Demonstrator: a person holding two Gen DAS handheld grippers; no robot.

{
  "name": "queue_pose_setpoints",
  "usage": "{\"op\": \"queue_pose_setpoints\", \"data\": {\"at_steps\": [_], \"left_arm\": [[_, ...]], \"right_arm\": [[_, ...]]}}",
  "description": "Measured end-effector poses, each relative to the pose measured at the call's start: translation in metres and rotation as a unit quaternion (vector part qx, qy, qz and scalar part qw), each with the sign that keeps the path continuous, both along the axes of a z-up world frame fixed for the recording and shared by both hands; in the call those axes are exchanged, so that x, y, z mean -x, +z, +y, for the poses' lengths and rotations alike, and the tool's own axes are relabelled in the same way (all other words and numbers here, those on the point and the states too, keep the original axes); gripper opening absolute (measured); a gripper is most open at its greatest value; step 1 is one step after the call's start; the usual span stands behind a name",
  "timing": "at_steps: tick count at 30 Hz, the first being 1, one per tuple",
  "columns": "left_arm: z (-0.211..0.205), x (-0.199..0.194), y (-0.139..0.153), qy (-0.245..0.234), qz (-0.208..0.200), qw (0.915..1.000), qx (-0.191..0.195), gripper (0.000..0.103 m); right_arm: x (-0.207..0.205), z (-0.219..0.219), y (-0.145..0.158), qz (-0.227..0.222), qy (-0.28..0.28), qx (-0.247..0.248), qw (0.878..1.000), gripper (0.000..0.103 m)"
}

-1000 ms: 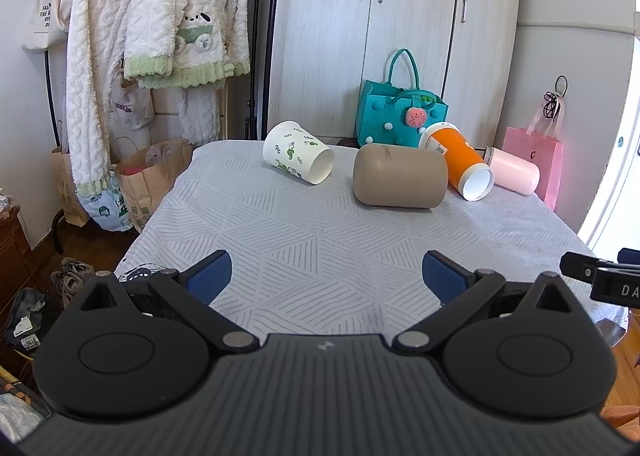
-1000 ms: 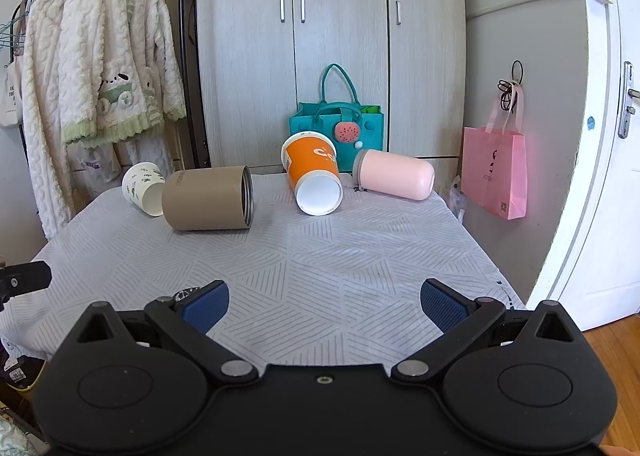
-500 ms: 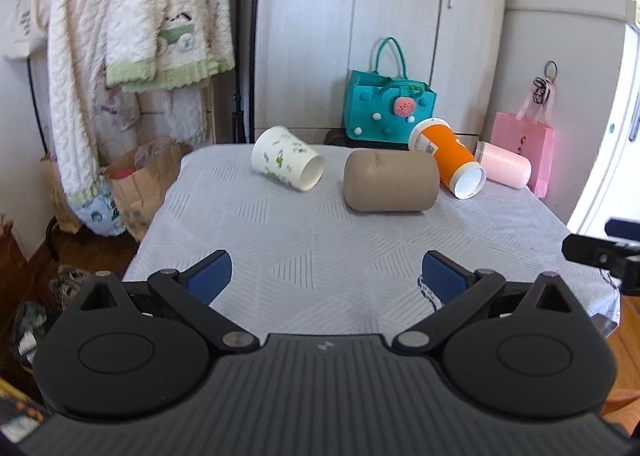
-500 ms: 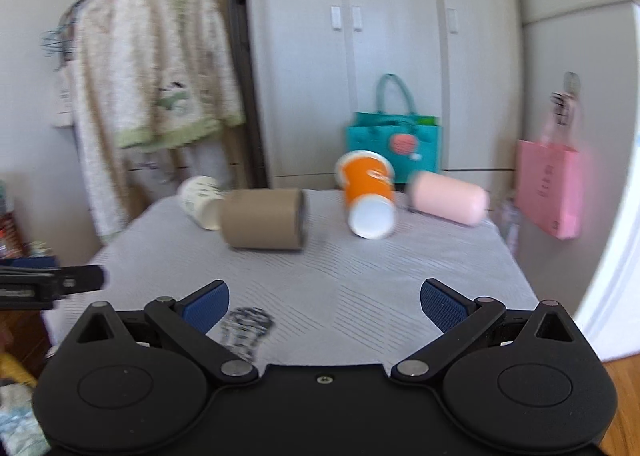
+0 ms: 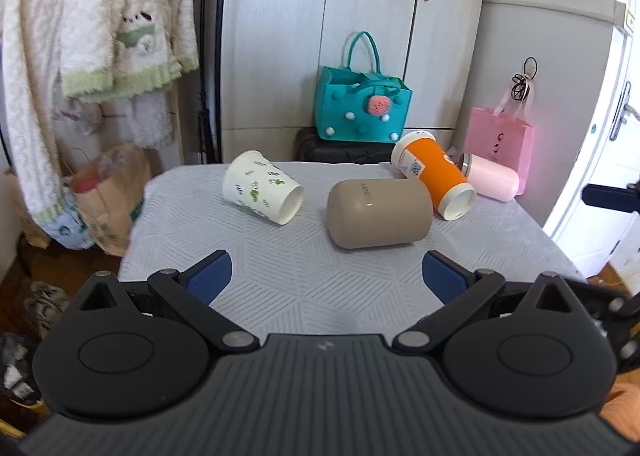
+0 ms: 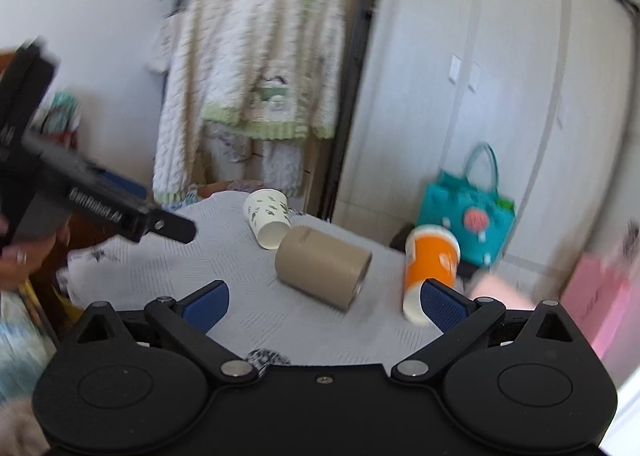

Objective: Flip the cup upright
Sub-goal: 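Move the right tool toward the tan tumbler's base while the left tool approaches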

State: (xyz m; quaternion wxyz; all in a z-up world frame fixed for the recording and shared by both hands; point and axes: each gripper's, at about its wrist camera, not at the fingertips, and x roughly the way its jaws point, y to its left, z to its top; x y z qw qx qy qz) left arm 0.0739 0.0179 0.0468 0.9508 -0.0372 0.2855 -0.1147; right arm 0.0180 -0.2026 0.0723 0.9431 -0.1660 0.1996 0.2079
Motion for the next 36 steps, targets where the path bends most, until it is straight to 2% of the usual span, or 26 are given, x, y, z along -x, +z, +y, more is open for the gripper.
{"op": "queue_pose_setpoints", "data": {"at_steps": [2, 5, 11, 17, 24, 29, 34, 36], "left_arm": [[0.0, -0.012, -0.005, -0.002, 0.013, 0.9998, 0.014, 0.103], [-0.004, -0.029, -0.014, -0.01, 0.034, 0.9989, 0.029, 0.103], [-0.011, -0.063, -0.029, -0.018, 0.072, 0.9955, 0.06, 0.103], [-0.015, -0.083, -0.044, -0.023, 0.089, 0.9923, 0.083, 0.102], [-0.014, -0.1, -0.055, -0.023, 0.097, 0.9901, 0.099, 0.102], [-0.014, -0.11, -0.058, -0.029, 0.096, 0.9895, 0.103, 0.102], [-0.014, -0.117, -0.061, -0.032, 0.099, 0.9892, 0.104, 0.102], [-0.014, -0.118, -0.062, -0.032, 0.098, 0.9891, 0.105, 0.102]], "right_arm": [[-0.01, 0.01, -0.001, -0.008, 0.026, 0.041, 0.999, 0.103], [-0.031, 0.025, -0.003, 0.014, 0.079, 0.101, 0.992, 0.103], [-0.071, 0.049, -0.008, 0.048, 0.158, 0.197, 0.966, 0.102], [-0.111, 0.06, -0.013, 0.078, 0.203, 0.235, 0.947, 0.102], [-0.146, 0.073, -0.027, 0.1, 0.255, 0.294, 0.916, 0.101], [-0.171, 0.076, -0.035, 0.126, 0.269, 0.303, 0.905, 0.099], [-0.183, 0.076, -0.044, 0.132, 0.287, 0.307, 0.898, 0.098], [-0.187, 0.078, -0.048, 0.129, 0.295, 0.318, 0.892, 0.091]]}}
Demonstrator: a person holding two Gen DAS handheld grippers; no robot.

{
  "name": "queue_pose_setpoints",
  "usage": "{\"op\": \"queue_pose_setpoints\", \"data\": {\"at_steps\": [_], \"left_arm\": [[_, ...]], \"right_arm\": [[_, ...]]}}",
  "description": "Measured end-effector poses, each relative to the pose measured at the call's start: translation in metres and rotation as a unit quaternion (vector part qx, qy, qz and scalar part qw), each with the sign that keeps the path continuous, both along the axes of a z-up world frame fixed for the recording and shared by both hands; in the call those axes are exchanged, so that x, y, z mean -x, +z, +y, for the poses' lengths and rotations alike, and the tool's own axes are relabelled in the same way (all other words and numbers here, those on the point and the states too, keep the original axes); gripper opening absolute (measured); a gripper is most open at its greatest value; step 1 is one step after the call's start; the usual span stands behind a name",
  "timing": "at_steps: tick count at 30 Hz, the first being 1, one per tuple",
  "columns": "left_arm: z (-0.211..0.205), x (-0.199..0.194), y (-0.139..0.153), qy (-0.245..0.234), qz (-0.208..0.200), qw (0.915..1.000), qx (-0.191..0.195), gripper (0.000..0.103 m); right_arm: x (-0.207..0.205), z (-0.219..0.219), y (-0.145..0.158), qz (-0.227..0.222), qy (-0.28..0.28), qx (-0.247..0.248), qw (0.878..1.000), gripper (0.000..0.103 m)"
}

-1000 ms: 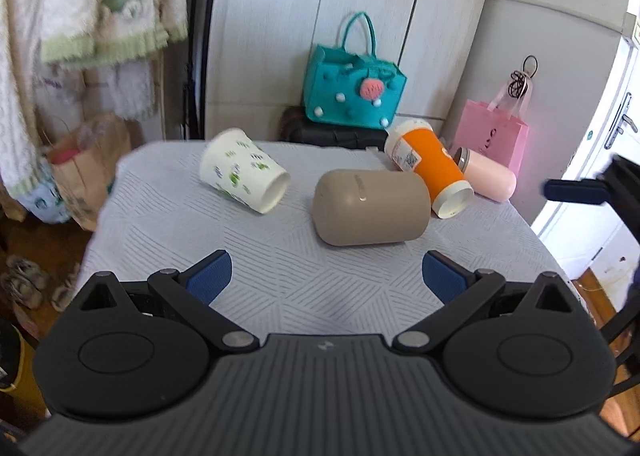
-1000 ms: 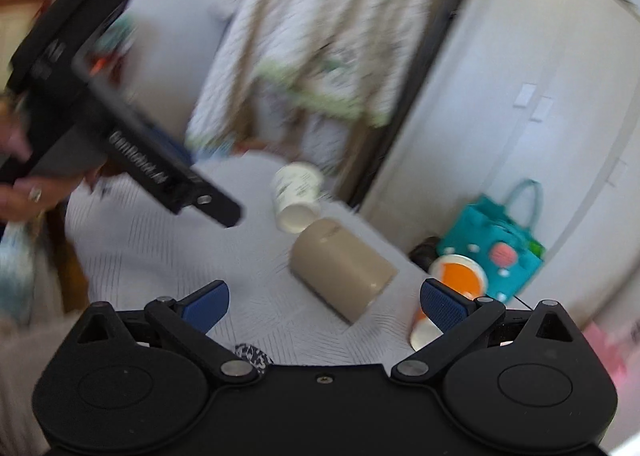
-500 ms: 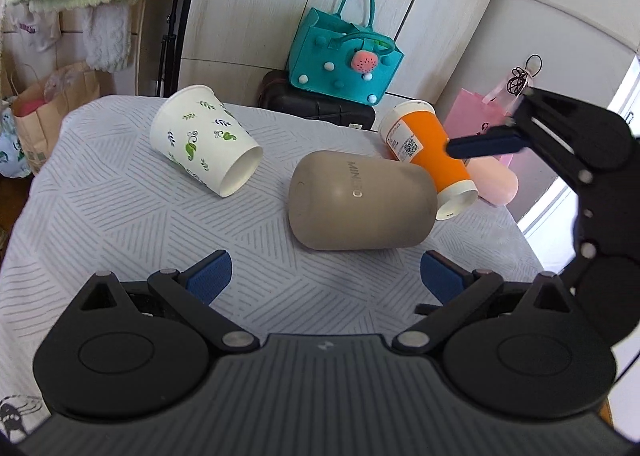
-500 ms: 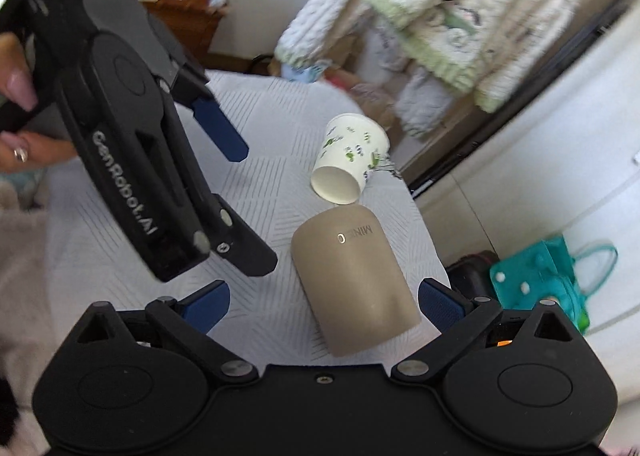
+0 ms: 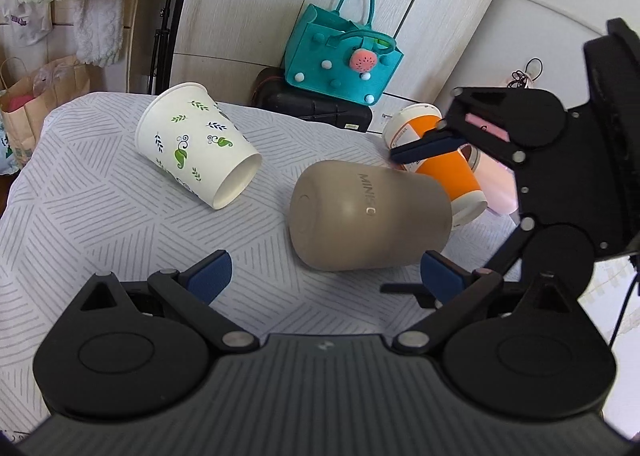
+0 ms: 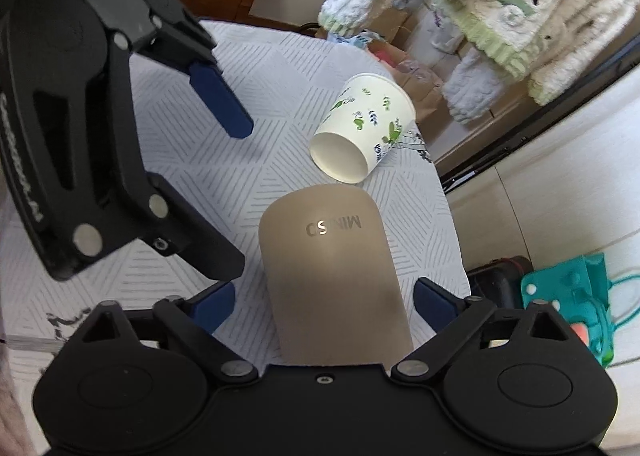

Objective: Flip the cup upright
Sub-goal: 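Move the right tool toward the tan tumbler's base while the left tool approaches, then close the right gripper on the tan tumbler's base and lift it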

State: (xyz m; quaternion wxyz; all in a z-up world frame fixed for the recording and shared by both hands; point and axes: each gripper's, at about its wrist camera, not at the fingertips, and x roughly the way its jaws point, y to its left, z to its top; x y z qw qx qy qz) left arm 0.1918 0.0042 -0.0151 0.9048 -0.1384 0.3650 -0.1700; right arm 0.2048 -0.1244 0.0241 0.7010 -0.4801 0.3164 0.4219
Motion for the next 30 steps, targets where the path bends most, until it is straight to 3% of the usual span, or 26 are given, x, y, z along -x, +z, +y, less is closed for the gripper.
{"op": "queue_pose_setpoints", "data": {"at_steps": [12, 21, 30], "left_arm": [[0.009, 0.001, -0.003, 0.002, 0.008, 0.9999, 0.013, 0.102], [0.005, 0.024, 0.006, -0.02, 0.001, 0.9996, 0.019, 0.102], [-0.023, 0.052, 0.01, -0.053, -0.002, 0.9986, -0.003, 0.102]], "right_arm": [[-0.015, 0.007, -0.009, 0.024, -0.04, -0.006, 0.999, 0.084], [0.021, -0.004, 0.008, 0.019, -0.03, -0.01, 0.999, 0.083], [0.063, -0.032, 0.015, 0.028, -0.043, -0.039, 0.998, 0.08]]}}
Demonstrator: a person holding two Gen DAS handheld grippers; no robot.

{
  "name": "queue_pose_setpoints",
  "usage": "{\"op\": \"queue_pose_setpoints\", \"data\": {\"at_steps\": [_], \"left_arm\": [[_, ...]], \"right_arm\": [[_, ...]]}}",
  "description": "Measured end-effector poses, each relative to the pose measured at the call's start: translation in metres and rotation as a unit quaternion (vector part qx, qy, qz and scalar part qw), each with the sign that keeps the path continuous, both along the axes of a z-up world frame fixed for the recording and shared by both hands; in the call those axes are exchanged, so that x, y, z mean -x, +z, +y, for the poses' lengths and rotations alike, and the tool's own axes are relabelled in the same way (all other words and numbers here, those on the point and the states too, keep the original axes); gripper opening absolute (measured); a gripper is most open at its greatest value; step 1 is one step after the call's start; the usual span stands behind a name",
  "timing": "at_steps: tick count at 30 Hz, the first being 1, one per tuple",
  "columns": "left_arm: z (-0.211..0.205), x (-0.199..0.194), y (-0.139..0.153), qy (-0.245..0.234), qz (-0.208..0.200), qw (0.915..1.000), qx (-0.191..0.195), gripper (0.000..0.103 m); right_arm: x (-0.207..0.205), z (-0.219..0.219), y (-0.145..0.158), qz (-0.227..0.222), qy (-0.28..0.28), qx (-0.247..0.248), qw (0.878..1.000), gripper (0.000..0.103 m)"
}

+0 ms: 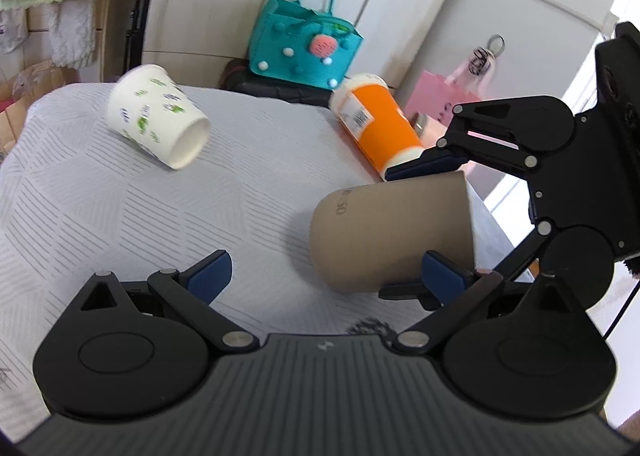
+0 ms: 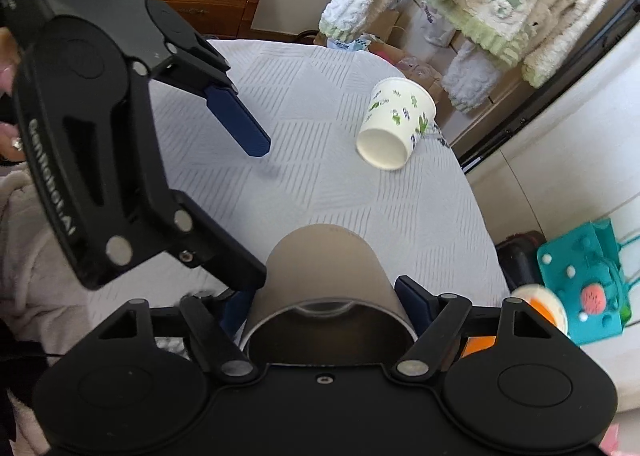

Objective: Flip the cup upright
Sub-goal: 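Close the right gripper on the tan tumbler's base and lift it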

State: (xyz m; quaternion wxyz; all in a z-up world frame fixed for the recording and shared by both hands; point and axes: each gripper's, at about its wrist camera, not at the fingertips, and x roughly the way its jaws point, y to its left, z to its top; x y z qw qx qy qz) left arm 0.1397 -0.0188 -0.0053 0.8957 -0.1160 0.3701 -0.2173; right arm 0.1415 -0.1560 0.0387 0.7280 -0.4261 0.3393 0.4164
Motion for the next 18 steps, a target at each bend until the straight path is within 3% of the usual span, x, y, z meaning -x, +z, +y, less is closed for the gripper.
{"op": "queue_pose_setpoints", "data": {"at_steps": [9, 15, 18], "left_arm": [[-0.046, 0.013, 0.005, -0.04, -0.003, 0.999, -0.018, 0.102], [-0.069, 0.009, 0.016, -0.063, -0.017, 0.9968, -0.046, 0.102], [-0.076, -0.001, 0.022, -0.091, -0.026, 0.9929, -0.072, 0.103]], "right_arm": [[0.024, -0.054, -0.017, -0.002, -0.021, -0.005, 1.0, 0.08], [0.036, -0.066, -0.022, -0.03, 0.038, -0.006, 0.999, 0.079], [0.035, -0.067, -0.022, -0.037, 0.04, -0.009, 0.998, 0.081]]}}
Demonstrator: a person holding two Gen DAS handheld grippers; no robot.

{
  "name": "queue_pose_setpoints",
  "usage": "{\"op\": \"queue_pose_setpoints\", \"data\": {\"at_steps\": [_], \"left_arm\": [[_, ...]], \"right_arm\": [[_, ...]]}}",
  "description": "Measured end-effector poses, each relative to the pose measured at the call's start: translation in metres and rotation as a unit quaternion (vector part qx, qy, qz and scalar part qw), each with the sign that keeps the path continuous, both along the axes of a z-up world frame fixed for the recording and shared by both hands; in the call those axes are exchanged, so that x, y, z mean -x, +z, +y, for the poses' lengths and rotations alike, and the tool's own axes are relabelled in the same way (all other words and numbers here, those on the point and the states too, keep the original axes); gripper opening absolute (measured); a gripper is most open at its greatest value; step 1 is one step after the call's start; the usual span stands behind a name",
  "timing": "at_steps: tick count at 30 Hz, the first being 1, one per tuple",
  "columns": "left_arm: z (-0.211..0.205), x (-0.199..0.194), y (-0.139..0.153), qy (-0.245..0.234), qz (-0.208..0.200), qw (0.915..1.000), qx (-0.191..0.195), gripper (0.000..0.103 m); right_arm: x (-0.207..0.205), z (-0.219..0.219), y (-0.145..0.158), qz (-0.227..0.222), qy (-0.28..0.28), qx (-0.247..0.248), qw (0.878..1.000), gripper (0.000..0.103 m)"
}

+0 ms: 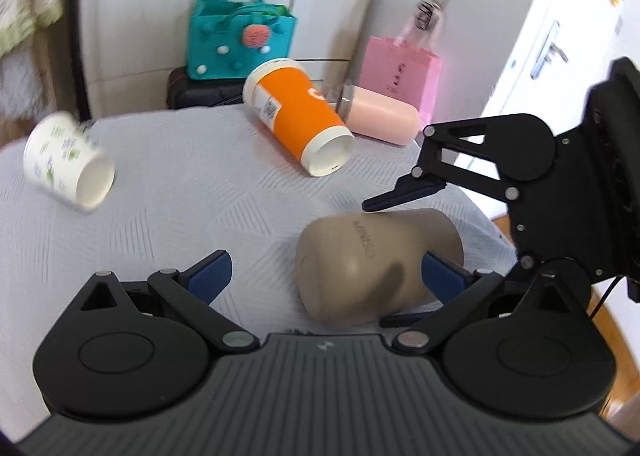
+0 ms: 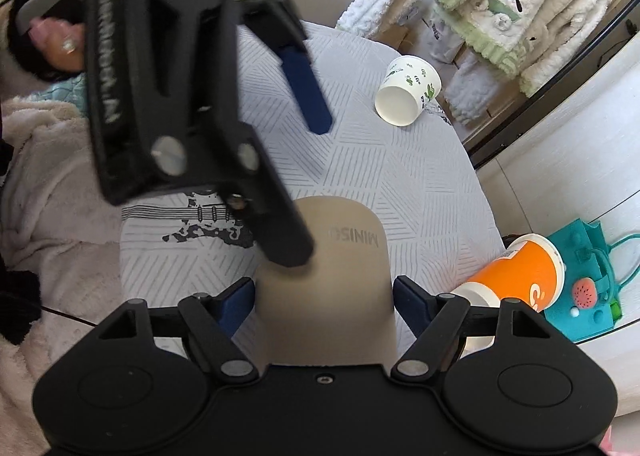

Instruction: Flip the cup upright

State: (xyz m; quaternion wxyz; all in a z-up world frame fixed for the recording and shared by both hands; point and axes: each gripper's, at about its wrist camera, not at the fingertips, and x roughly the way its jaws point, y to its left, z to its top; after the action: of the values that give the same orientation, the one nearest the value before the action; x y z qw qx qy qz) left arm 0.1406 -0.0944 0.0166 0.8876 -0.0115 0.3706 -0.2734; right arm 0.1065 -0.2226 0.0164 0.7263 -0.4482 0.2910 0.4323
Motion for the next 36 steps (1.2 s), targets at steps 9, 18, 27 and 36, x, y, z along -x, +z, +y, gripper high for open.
{"op": "queue_pose_setpoints", "data": {"at_steps": [9, 18, 27, 36], "left_arm": [[-0.022, -0.042, 0.016, -0.143, -0.01, 0.9892, -0.03, 0.103], [-0.046, -0.068, 0.014, -0.245, 0.014, 0.9679, -0.055, 0.103], [-0.045, -0.088, 0.008, -0.255, 0.051, 0.9654, -0.021, 0.098], [-0.047, -0.107, -0.011, -0.264, 0.107, 0.9585, 0.003, 0.097]], "right_arm": [[0.014, -0.01, 0.019, -0.048, -0.019, -0.047, 0.998, 0.087], [0.028, -0.022, 0.027, -0.066, -0.082, -0.037, 0.994, 0.087], [0.016, -0.042, 0.049, 0.054, -0.244, -0.132, 0.959, 0.062], [0.027, -0.032, 0.012, 0.213, -0.277, -0.155, 0.924, 0.053]]}}
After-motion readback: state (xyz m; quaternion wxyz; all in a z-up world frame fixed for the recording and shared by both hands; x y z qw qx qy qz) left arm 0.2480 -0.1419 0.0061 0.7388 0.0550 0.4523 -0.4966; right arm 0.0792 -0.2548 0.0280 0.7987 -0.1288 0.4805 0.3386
